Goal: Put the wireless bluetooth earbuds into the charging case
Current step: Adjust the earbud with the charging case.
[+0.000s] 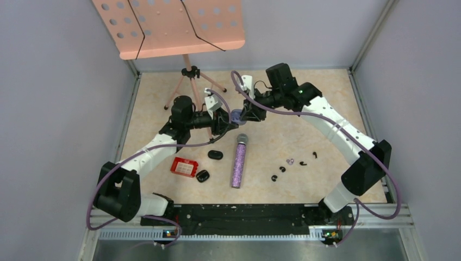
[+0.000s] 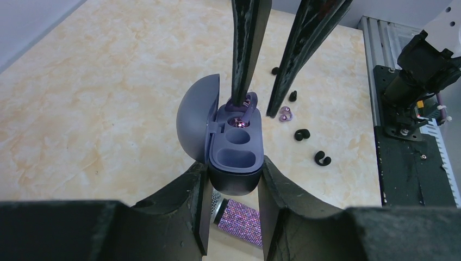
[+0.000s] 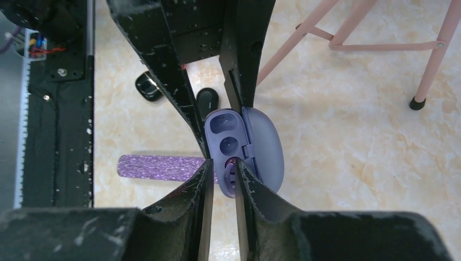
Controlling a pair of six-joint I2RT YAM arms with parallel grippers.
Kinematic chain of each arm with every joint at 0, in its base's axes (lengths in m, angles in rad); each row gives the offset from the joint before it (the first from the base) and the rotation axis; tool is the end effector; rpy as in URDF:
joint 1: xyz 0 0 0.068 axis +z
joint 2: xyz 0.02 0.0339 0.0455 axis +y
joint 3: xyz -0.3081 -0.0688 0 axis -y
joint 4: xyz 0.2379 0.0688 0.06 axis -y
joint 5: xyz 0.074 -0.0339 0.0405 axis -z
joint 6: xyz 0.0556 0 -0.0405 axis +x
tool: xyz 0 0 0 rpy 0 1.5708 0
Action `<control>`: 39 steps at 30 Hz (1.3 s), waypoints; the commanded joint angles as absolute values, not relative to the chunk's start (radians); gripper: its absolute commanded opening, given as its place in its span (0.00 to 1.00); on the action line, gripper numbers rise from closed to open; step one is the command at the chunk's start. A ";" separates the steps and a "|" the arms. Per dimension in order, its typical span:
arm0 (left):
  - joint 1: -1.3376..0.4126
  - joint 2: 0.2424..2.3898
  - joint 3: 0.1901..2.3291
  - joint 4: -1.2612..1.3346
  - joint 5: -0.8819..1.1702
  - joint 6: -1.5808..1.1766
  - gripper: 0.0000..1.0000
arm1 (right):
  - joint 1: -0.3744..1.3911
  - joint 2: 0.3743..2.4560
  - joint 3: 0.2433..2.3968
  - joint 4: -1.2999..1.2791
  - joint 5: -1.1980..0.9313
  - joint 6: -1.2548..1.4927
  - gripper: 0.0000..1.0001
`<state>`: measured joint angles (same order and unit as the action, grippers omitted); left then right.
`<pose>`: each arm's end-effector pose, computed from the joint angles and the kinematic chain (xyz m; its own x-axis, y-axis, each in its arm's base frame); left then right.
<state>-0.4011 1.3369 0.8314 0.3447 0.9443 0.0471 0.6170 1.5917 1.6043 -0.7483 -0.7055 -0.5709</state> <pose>0.2503 -0.1551 0.3334 -0.1018 0.0732 -0.9921 0.9710 0.2244 -0.0831 0.2644 0.2318 0.4065 -0.0107 -0.5120 -0.8589 -0.9963 0.0786 -0.0345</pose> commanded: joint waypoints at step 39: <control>-0.408 1.321 0.855 0.442 1.010 0.029 0.00 | 0.486 1.606 1.565 -0.646 -0.848 -0.267 0.39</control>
<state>-0.4026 1.3369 0.8223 0.3958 0.9833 0.0032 0.4725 1.5959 1.5345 -0.6754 -0.8513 -0.2829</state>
